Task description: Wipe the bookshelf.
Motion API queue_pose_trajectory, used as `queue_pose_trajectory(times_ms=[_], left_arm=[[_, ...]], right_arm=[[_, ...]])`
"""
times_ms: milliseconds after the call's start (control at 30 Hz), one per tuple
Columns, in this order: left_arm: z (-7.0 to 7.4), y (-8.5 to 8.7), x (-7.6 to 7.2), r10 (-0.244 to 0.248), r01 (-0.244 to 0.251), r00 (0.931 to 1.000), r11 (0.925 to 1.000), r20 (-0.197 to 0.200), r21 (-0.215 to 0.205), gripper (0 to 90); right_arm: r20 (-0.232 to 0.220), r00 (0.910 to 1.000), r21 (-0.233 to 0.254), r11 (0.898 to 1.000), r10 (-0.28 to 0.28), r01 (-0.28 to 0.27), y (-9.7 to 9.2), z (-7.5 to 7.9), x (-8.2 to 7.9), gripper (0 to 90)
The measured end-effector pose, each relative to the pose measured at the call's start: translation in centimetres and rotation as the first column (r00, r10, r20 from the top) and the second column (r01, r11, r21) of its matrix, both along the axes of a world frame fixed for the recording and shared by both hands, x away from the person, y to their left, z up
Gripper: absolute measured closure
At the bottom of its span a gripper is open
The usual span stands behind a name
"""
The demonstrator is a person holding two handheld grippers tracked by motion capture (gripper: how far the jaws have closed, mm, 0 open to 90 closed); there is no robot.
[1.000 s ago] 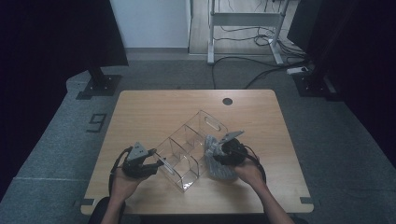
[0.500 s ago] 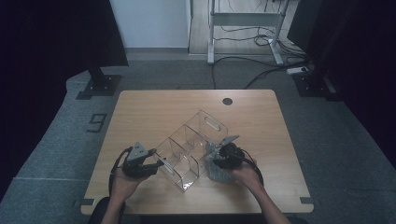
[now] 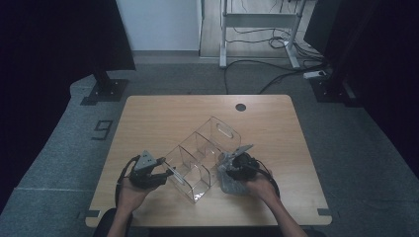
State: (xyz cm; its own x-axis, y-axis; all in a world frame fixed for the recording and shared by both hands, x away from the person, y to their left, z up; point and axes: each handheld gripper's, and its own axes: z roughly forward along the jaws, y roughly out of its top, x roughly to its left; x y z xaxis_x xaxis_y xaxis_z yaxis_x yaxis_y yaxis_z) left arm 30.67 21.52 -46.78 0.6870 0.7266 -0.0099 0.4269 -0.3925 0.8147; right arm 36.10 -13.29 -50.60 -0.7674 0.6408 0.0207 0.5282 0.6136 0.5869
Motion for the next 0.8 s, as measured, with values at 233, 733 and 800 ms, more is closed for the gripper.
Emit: queue_pose_trajectory(times_ms=[233, 733, 800], left_arm=[[0.0, 0.0, 0.0, 0.000, 0.000, 1.0000, 1.0000, 0.001, -0.001, 43.1], [-0.1, -0.1, 0.0, 0.002, -0.002, 1.0000, 1.0000, 0.002, -0.004, 43.1], [-0.1, -0.1, 0.1, 0.001, -0.001, 1.0000, 1.0000, 0.001, -0.005, 43.0]], right_arm=[[0.006, 0.9997, 0.045, 0.999, -0.025, 0.025, -2.1, 1.9, -0.9, 63.9], [0.036, 0.9993, 0.107, 0.994, -0.011, 0.007, -3.3, 6.8, -2.4, 63.6], [0.035, 0.9994, 0.108, 0.994, -0.007, 0.004, -3.2, 7.7, -2.5, 63.5]])
